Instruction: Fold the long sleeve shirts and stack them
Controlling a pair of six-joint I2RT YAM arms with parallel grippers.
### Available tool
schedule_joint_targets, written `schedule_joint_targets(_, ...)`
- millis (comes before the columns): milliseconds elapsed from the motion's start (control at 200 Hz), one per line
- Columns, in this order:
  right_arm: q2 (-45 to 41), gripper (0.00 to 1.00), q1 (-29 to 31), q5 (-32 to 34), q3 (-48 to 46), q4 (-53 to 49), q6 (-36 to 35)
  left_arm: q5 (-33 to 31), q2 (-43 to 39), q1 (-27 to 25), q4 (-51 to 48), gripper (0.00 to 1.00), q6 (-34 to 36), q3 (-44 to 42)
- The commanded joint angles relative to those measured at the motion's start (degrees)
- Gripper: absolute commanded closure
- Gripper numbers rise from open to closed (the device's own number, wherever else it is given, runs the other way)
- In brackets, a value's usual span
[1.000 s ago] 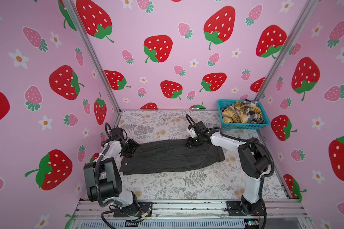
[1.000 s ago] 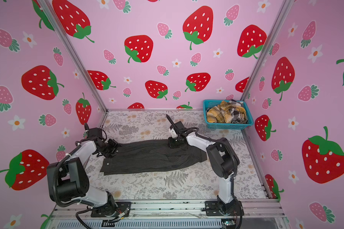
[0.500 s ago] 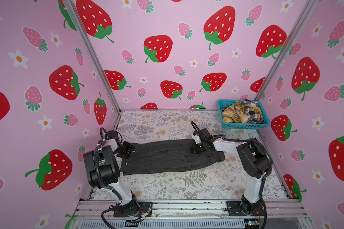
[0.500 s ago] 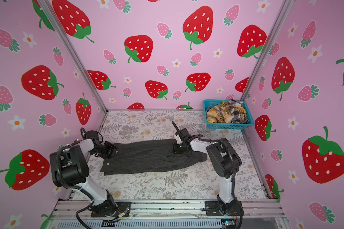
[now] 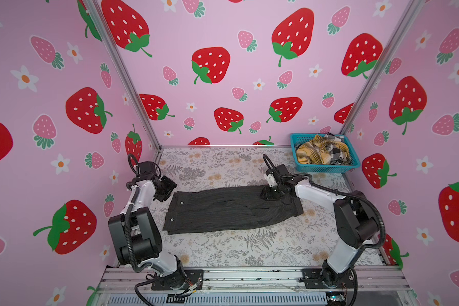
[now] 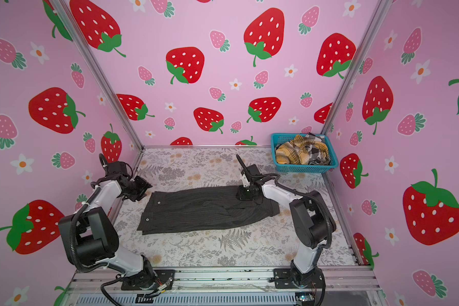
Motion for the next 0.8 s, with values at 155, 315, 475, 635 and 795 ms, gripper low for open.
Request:
schedule_joint_targets(155,-12.6,0.59,5.7,7.5,-10.5,-7.8,4.3,4.1,6.6,-8.5,0.8,0.82,-0.6,0.3)
schedule_joint_targets(315,-14.7,0.6,8.8,3.7,-17.5,-2.9,10.0,5.5,13.2,-8.3,1.4,0.93,-0.6,1.4)
schedule_joint_targets(475,-5.3,0.62,8.0,4.1,-15.8,0.7,12.6,4.0,17.1,-7.5,0.8,0.99,-0.1,1.3)
schedule_joint_targets(635,8.1,0.67,0.6,8.8,-4.6,0.2,9.8,2.1,17.2,-6.2,0.1,1.0,-0.1,-1.4)
schedule_joint_targets(795,22.0,0.66,-6.1,10.5,21.0,-5.8,3.4,3.4,11.7,-8.6,1.4,1.0,-1.6,-8.1)
